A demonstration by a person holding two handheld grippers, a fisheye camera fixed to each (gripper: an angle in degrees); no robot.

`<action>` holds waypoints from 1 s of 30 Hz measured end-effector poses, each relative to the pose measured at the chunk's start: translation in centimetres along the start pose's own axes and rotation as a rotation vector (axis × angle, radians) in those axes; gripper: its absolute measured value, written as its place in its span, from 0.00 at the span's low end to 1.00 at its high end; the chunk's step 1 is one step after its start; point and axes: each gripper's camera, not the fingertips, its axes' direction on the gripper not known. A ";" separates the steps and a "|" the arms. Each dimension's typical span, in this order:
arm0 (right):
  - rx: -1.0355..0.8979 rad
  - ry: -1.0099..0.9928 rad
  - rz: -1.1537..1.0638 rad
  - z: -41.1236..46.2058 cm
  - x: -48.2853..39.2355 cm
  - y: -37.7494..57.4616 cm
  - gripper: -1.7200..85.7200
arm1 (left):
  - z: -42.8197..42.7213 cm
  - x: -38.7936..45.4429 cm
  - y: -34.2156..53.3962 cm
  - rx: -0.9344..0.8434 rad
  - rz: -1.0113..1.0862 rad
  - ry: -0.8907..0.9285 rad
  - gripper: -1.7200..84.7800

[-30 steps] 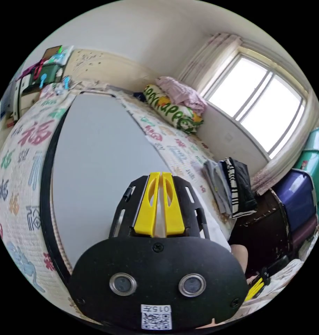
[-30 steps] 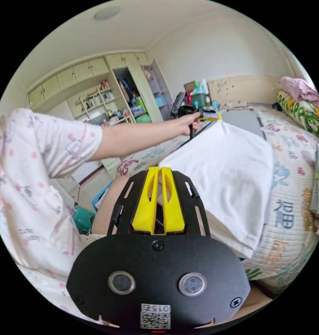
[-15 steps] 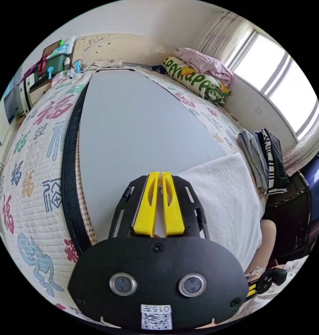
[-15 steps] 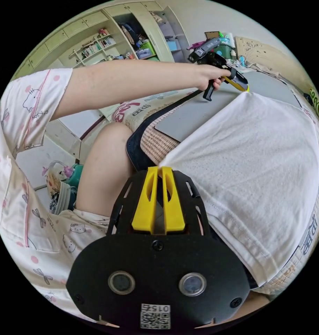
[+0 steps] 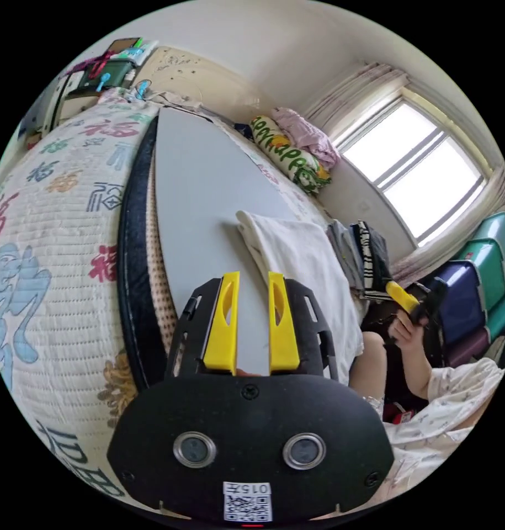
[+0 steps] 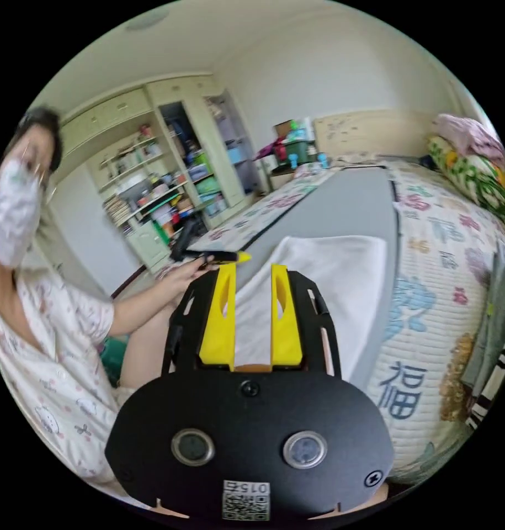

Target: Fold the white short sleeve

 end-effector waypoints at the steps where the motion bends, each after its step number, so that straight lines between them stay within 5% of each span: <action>1: 0.033 0.074 0.083 -0.6 4.8 -2.1 0.15 | -0.8 -0.5 -1.0 -0.003 0.021 0.085 0.14; 8: -0.090 0.266 0.431 6.0 27.6 -9.5 0.21 | -4.7 -4.3 -4.3 0.001 -0.063 0.262 0.21; 11: -0.146 0.168 0.526 10.8 33.2 -10.8 0.20 | -7.0 -5.9 -5.0 0.009 -0.080 0.223 0.23; 18: -0.217 0.182 0.488 22.1 36.7 -14.7 0.21 | -14.6 -13.4 -3.6 0.113 -0.224 0.065 0.25; 30: -0.259 -0.117 0.421 40.0 39.9 -18.2 0.18 | -17.4 -24.4 3.0 0.121 -0.283 0.187 0.18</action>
